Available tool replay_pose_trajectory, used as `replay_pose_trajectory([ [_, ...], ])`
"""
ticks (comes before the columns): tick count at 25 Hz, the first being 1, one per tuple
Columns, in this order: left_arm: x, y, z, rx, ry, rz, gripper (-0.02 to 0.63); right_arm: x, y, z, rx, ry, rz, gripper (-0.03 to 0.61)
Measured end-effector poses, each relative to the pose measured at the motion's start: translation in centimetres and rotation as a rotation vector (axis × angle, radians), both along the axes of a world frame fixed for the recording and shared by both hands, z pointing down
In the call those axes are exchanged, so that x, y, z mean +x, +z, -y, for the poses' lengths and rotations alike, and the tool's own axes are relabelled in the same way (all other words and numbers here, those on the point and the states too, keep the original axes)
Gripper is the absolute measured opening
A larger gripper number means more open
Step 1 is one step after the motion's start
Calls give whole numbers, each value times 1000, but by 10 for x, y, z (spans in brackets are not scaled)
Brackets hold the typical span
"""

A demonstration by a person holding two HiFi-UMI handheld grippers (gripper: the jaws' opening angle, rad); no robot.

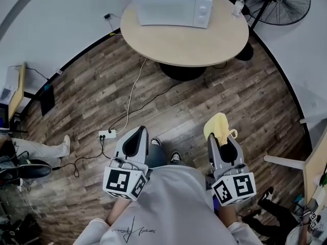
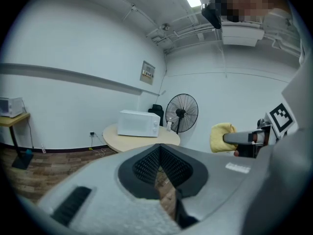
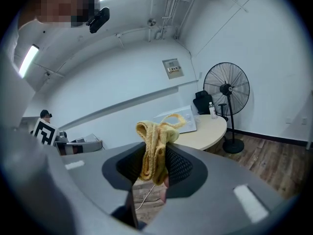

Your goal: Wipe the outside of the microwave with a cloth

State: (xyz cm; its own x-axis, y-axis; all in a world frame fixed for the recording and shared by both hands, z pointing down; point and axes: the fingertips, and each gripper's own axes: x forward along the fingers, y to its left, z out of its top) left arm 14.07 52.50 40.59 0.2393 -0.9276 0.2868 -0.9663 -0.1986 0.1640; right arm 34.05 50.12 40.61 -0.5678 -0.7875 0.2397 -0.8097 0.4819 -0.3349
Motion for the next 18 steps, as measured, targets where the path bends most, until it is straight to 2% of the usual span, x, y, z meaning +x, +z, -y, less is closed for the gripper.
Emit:
replay_pose_trajectory([
  [3,-4,1,16,1,-10,-17,-9,-8,1,12,-6,-18,-9,127],
  [8,-8,10,50,1,22,-30,-9,-22,6,36,-1,-37,-46,127],
  [18,-40,10,155,16,60,-45,-9,-47,7,129,-10,18,-78,127],
])
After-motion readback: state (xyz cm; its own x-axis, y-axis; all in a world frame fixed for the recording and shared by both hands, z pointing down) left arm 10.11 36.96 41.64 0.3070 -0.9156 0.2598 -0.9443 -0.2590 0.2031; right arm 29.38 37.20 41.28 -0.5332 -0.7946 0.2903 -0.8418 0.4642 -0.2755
